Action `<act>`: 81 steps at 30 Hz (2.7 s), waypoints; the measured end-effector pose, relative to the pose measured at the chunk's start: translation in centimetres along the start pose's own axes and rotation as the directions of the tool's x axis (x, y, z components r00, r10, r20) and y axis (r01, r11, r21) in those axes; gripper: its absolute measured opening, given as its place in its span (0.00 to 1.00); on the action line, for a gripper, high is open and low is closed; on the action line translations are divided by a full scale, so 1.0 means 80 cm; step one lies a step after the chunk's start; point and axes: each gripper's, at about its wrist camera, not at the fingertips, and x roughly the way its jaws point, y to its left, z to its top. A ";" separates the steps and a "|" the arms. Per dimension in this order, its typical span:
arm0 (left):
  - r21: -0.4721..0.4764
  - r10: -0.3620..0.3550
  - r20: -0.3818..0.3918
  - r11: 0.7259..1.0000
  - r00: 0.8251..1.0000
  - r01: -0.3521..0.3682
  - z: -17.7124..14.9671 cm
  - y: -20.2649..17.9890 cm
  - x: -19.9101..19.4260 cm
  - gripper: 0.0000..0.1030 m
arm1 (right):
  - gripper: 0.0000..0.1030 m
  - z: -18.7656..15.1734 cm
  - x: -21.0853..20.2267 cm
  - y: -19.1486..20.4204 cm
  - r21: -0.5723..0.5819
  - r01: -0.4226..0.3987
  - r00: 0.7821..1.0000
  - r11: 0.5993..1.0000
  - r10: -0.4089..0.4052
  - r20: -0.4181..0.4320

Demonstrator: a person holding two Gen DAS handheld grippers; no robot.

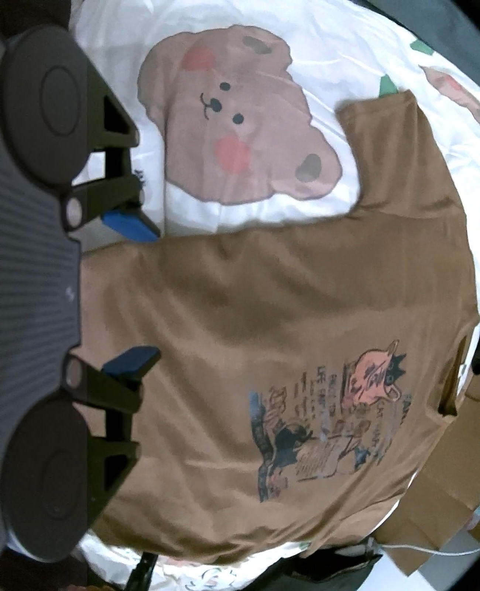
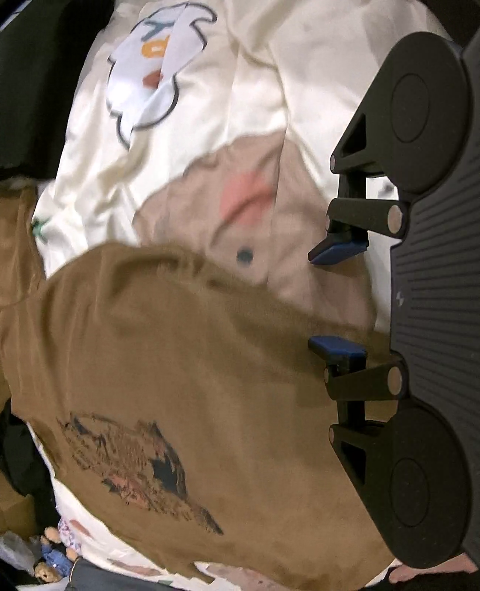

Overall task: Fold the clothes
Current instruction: 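Move the open right gripper to the shirt's side edge, then close the right gripper on the side edge and fold it over the body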

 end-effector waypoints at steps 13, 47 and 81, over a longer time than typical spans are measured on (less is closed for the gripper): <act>0.020 -0.011 0.019 1.000 1.000 0.010 -0.001 -0.012 -0.002 0.64 | 0.06 0.023 0.008 0.099 -0.024 -0.131 0.988 0.991 0.133 0.083; 0.012 -0.005 0.018 1.000 1.000 0.005 -0.007 -0.011 0.002 0.64 | 0.21 -0.029 0.012 0.029 0.296 -0.158 0.987 0.942 0.140 0.084; 0.041 0.012 -0.048 0.999 0.999 -0.010 -0.016 -0.009 0.012 0.68 | 0.05 -0.002 -0.147 -0.072 0.006 0.031 0.999 0.999 -0.031 -0.044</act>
